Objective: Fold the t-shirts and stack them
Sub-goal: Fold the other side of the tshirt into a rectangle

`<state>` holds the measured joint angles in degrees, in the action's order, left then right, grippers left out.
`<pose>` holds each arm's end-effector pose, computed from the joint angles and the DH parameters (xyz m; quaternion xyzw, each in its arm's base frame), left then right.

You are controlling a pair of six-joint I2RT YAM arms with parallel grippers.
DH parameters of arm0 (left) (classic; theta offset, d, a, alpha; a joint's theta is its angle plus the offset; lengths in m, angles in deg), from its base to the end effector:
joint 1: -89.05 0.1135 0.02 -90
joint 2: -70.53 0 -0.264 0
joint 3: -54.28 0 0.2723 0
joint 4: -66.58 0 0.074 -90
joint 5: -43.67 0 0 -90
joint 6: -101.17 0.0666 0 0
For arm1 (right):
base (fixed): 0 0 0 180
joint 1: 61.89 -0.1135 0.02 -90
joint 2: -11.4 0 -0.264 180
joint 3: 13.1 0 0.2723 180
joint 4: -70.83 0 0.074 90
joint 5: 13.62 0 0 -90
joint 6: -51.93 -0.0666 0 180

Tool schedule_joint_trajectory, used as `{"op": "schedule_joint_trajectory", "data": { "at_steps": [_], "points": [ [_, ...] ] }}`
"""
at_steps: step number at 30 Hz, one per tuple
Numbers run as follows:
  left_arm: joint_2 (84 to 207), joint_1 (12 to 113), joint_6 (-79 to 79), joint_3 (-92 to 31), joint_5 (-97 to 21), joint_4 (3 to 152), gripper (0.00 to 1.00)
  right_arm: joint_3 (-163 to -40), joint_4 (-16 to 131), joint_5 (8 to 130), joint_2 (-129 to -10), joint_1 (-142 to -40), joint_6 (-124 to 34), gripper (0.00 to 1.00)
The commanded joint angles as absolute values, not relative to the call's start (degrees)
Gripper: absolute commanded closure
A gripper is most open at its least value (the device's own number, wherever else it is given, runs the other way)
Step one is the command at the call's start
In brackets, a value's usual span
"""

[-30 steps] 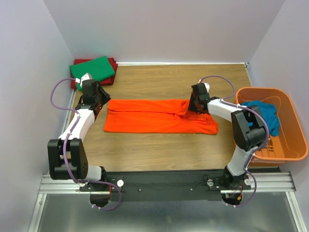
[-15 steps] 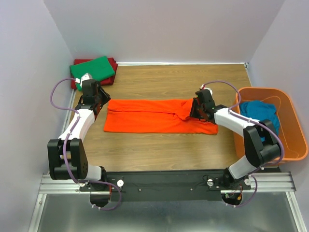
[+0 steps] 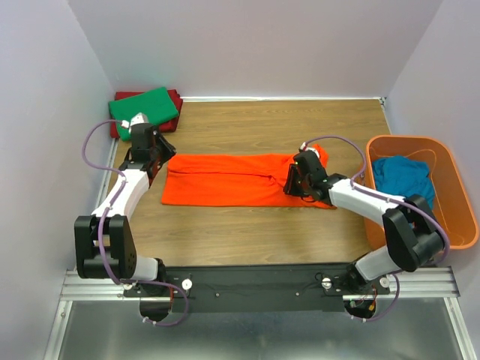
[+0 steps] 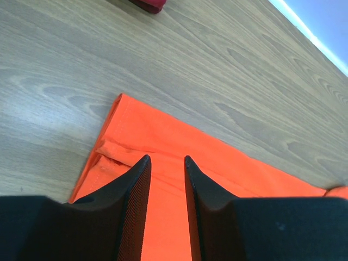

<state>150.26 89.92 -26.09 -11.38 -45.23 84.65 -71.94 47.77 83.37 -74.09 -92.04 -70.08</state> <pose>0.3561 0.0041 0.2323 -0.2815 0.8287 -0.1590 0.4569 0.2922 0.1604 0.1477 0.0362 0.9366 0.1284 0.3240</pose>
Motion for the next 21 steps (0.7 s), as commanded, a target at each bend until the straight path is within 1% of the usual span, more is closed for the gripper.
{"op": "schedule_joint_trajectory", "data": {
  "at_steps": [1,2,3,4,6,7,9,11,13,15,20,21],
  "points": [
    [148.4,83.3,-23.7,-10.9,-43.9,82.7,0.62,-71.2,48.3,88.0,-70.8,-92.7,-73.3,0.58],
    [148.8,80.6,-23.0,-12.4,-44.6,82.7,0.62,-71.1,48.3,88.8,-69.5,-92.7,-73.3,0.59],
    [149.9,78.4,-21.7,-13.1,-44.7,82.7,0.62,-71.0,48.3,89.3,-66.9,-92.6,-73.1,0.63],
    [150.7,73.3,-21.2,-13.9,-44.7,82.6,0.62,-71.1,48.3,90.3,-65.4,-92.4,-72.9,0.63],
    [153.5,68.7,-19.6,-16.4,-44.9,81.9,0.62,-71.7,47.4,91.0,-63.0,-90.5,-73.0,0.63],
    [154.4,63.6,-18.4,-17.3,-45.3,81.3,0.62,-71.8,46.4,90.3,-62.7,-89.0,-72.9,0.63],
    [157.5,59.4,-17.3,-20.3,-45.9,80.9,0.62,-71.9,45.8,87.4,-63.4,-82.2,-72.3,0.63],
    [159.8,54.4,-15.8,-23.5,-47.5,80.4,0.61,-72.0,45.5,80.9,-64.3,-75.0,-71.5,0.63],
    [163.4,51.5,-14.9,-25.8,-47.4,79.7,0.6,-72.7,45.5,79.7,-65.8,-72.8,-70.8,0.63],
    [166.3,47.4,-12.5,-30.1,-47.5,79.9,0.57,-73.2,45.7,78.8,-66.7,-71.0,-70.7,0.63],
    [177.7,39.6,-7.5,-40.9,-51.2,85.1,0.51,-75.0,45.6,74.8,-69.9,-65.5,-70.1,0.62],
    [179.0,39.6,-7.0,-42.1,-52.0,86.2,0.51,-75.1,45.6,74.4,-70.0,-65.0,-70.0,0.62]
  ]
}}
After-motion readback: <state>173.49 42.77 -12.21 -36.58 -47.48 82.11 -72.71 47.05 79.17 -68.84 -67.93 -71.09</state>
